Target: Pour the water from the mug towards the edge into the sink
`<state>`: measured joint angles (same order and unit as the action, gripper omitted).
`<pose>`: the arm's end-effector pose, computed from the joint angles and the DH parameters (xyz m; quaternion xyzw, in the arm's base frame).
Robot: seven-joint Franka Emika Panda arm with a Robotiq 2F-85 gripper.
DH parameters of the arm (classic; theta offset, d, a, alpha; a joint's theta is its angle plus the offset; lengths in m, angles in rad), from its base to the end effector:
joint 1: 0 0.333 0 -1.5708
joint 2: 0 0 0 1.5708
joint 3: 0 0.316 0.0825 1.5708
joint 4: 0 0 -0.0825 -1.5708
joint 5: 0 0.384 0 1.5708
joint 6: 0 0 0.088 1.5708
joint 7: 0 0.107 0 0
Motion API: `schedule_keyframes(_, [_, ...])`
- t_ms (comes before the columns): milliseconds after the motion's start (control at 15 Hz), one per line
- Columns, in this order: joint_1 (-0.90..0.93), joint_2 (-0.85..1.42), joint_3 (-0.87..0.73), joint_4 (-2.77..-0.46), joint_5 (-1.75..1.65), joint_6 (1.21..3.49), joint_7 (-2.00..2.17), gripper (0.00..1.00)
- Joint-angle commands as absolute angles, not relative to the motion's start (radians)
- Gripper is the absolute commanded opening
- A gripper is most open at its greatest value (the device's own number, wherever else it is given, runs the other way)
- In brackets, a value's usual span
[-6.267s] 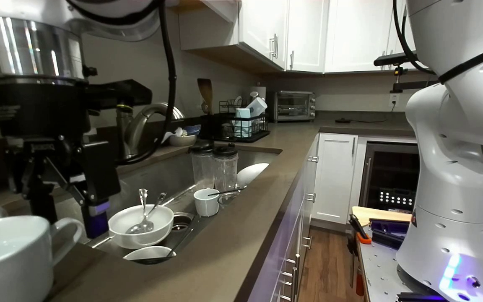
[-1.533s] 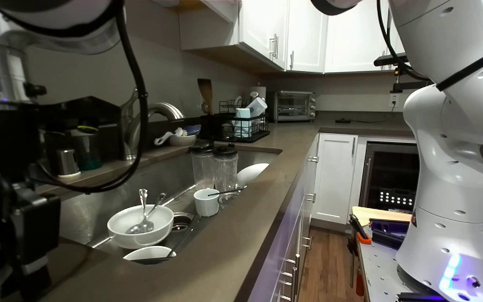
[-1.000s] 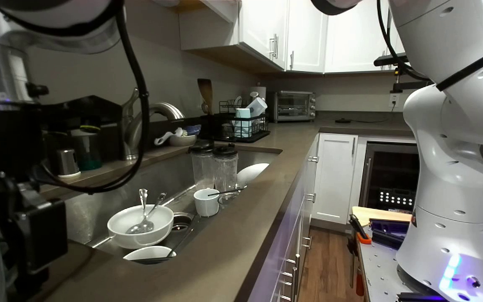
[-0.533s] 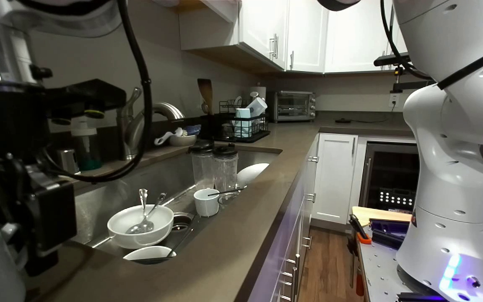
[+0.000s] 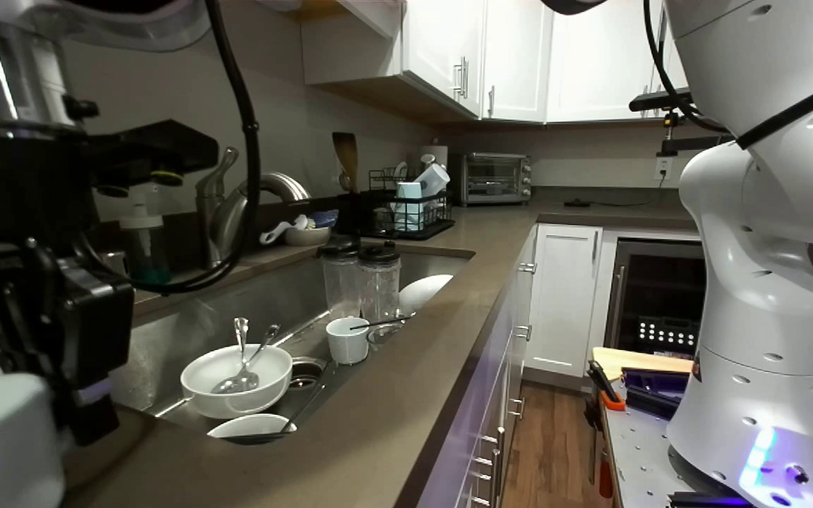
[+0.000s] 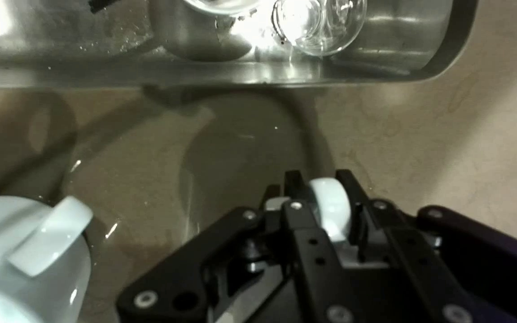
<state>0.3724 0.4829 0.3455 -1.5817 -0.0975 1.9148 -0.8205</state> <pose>0.5260 0.4114 0.3615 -0.7127 -0.6980 0.0582 0.0382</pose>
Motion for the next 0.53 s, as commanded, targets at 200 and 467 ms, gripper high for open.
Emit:
schedule_keyframes(200, [0.345,0.471,0.347,-1.592,-0.094,1.895,-0.843,0.59])
schedule_keyframes(467, [0.340,0.470,0.346,-1.592,-0.093,1.903,-0.845,0.78])
